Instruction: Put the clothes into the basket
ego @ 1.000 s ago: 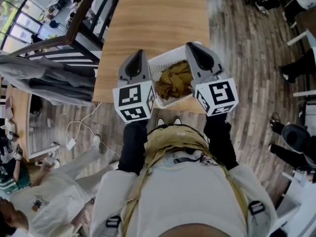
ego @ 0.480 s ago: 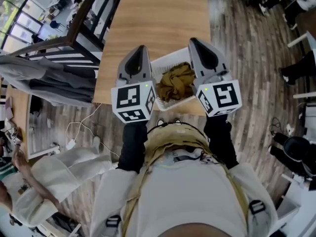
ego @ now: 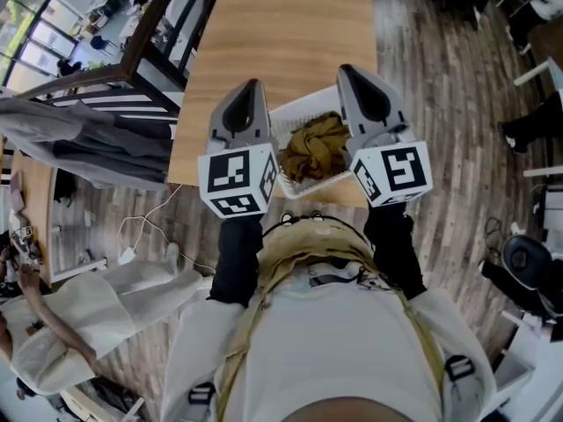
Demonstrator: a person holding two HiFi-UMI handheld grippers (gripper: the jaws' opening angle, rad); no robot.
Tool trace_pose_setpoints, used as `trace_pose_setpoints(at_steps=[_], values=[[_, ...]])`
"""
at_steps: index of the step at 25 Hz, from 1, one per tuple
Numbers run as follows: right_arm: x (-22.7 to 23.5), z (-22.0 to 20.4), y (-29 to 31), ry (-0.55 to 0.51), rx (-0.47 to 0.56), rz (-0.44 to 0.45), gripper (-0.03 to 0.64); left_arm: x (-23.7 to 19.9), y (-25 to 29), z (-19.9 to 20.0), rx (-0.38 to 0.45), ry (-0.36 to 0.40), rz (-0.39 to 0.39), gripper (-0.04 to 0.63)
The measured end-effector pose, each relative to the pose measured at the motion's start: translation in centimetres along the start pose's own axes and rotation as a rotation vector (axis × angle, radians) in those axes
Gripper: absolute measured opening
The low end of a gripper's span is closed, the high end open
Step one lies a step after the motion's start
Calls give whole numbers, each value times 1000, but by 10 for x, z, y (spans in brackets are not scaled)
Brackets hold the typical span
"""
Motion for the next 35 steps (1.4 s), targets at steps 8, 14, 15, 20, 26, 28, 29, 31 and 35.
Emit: trace_pose_setpoints(at_steps=[8,14,15,20,26,28,29,31,35], values=[[-1,2,-4,-10,4,0,21,3,-1,-1,-5,9,-7,0],[-4,1,-9,-14,2,3,21,6,-4,-3,-14,10,-11,0],[-4,2,-10,-16,2,4,21,7,-4,-3,-14,11,-11,0],[-6,0,-15,-14,0,9,21,11,-9,-5,-14,11,-11,0],[-7,-3,-15,-6,-3,11,21,8,-9,-10,-25,4,-4,0],[-7,-5,-15,-3,-5,11,21,7,-9,-11,-29,3,-1,0],[-7,-6,-15,-2,-5,12,21,7,-9,-12,-30,3,0,0],[-7,-7,-16,0,-6,12,21,7,-9,-12,-34,4,-1,0],[-7,-5,-18,5,-5,12,21,10,-10,-12,-42,10,-8,0]])
Point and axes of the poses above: the fingertips, and each gripper's own axes: y forward along the fingers, x to its right, z out of its top, the point moved 2 cm from there along -y, backward along the fingers, and after that the axes turned 12 degrees about -x, right-handed, at the moved point
